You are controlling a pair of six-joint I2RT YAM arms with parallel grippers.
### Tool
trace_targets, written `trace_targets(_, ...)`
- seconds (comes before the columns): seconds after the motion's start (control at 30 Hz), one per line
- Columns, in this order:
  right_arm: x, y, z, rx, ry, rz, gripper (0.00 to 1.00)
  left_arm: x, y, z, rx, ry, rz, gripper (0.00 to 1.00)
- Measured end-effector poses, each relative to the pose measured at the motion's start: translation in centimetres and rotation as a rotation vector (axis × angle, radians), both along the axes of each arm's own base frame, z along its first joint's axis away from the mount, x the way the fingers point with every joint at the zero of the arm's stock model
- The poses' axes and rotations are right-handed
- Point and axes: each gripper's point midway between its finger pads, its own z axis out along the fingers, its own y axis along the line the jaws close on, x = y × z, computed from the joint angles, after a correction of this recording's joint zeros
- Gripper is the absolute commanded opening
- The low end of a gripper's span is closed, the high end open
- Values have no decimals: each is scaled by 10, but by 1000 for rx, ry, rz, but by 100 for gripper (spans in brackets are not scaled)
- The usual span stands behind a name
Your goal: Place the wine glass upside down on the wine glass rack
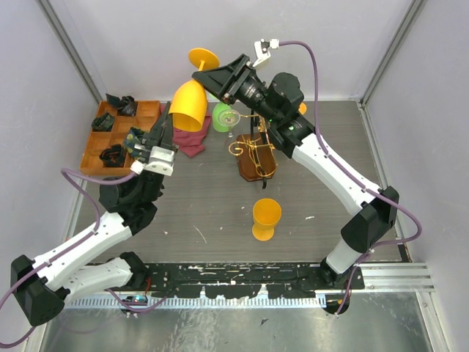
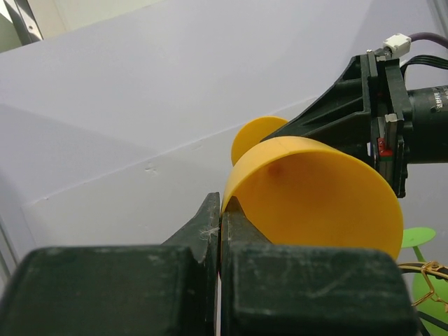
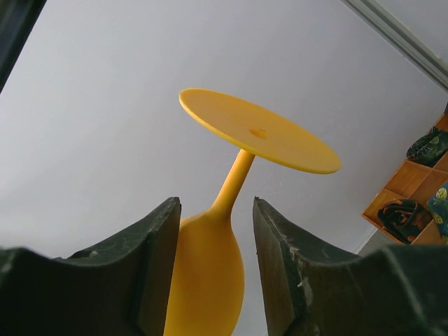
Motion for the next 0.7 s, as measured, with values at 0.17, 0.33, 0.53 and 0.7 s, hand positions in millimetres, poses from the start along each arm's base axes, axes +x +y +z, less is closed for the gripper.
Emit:
trace_targets(0.17, 2, 2, -2, 4, 0, 1, 49, 1, -1, -1, 3, 4, 1, 0)
trace_targets(0.33, 3, 3, 1, 13, -8, 3, 39, 1, -1, -2, 4, 4, 1, 0)
trace_targets(0.53, 4, 3, 2, 27, 2, 13, 25, 2, -2, -2, 6, 3, 2, 0)
trace_targets(0.7, 5, -1, 11, 64, 11, 14, 1, 3, -2, -3, 11, 8, 8, 0)
